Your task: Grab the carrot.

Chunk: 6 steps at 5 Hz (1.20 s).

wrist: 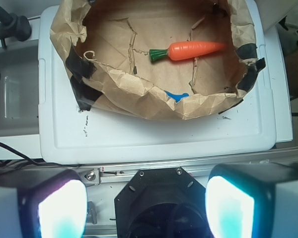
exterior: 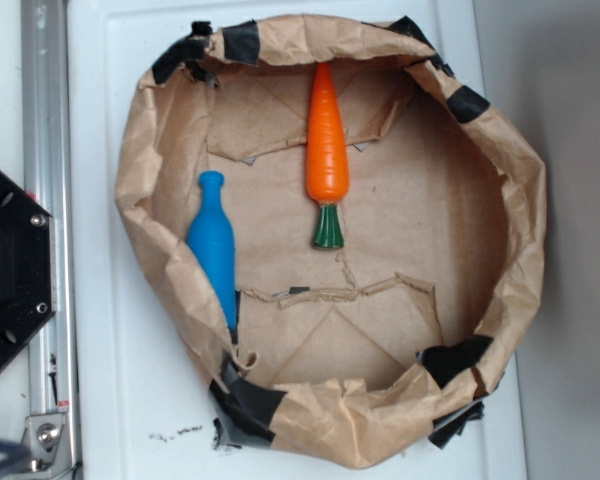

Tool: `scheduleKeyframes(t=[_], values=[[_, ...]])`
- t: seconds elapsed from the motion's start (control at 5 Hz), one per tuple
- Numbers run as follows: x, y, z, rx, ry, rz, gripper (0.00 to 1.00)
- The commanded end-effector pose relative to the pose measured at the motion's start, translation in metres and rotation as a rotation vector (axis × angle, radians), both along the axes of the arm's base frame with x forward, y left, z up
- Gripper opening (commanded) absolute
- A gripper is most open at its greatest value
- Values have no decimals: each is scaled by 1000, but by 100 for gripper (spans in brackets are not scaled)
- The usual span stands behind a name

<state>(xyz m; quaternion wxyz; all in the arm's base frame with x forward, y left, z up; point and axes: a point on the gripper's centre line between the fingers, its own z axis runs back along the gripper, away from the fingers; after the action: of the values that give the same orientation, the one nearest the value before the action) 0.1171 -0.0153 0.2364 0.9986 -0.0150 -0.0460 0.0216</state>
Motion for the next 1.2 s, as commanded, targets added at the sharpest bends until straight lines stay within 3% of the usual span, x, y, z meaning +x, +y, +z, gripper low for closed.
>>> scheduleKeyframes(t=[0.0, 0.2, 0.4, 0.6, 0.8, 1.0], values=[[0, 0, 0, 0, 0, 0, 100], [50, 16, -33, 15, -13, -161, 100], [96, 29, -58, 44, -71, -272, 100], [125, 47, -99, 104, -95, -406, 100], [135, 54, -133, 130, -72, -582, 100], [136, 54, -183, 170, 30, -665, 100]])
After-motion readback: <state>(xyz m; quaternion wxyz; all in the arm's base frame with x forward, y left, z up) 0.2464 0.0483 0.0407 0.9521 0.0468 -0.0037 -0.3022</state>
